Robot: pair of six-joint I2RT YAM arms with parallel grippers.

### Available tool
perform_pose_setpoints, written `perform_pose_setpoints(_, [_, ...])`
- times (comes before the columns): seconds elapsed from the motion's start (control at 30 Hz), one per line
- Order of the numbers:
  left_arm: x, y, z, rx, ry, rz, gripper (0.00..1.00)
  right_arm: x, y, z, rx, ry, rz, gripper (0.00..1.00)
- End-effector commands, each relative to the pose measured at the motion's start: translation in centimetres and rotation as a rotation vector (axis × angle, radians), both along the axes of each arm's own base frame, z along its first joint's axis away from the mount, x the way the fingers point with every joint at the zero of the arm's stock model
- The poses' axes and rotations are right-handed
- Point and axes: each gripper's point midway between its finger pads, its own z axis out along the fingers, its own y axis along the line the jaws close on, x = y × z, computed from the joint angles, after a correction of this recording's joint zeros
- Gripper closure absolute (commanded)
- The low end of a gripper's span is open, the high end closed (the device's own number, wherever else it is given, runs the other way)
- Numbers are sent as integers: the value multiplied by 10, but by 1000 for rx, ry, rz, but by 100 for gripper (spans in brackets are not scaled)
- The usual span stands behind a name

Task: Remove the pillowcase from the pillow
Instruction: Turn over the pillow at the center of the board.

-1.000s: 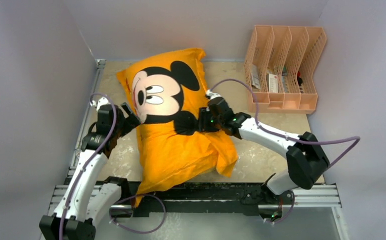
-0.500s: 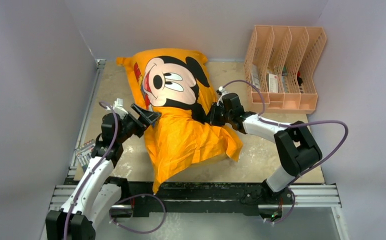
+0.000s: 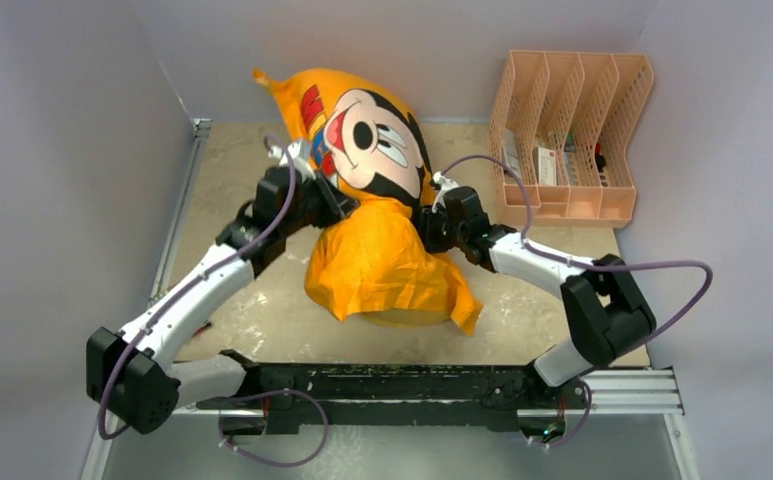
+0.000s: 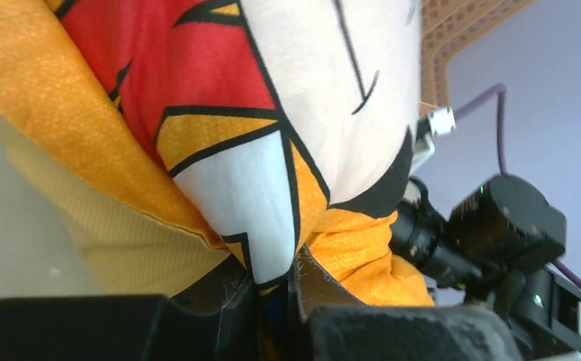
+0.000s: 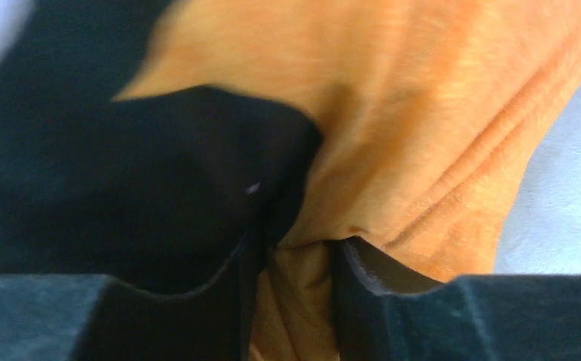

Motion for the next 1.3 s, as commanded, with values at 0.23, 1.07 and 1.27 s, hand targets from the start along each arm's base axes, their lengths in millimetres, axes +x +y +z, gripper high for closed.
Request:
perform_pose_setpoints(0.23, [28,28,200,463,-363,3,100,-60,-25,86,-11,-84,-138,17])
perform_pose_setpoints(1.07, [-147,-83,151,211,-439,-167,23,-88,-171,116,-93,-185,-808,1])
perform_pose_setpoints(1.27, [-145,-26,51,353,-208,-15,20,-60,-119,78,-88,-97,-589,4])
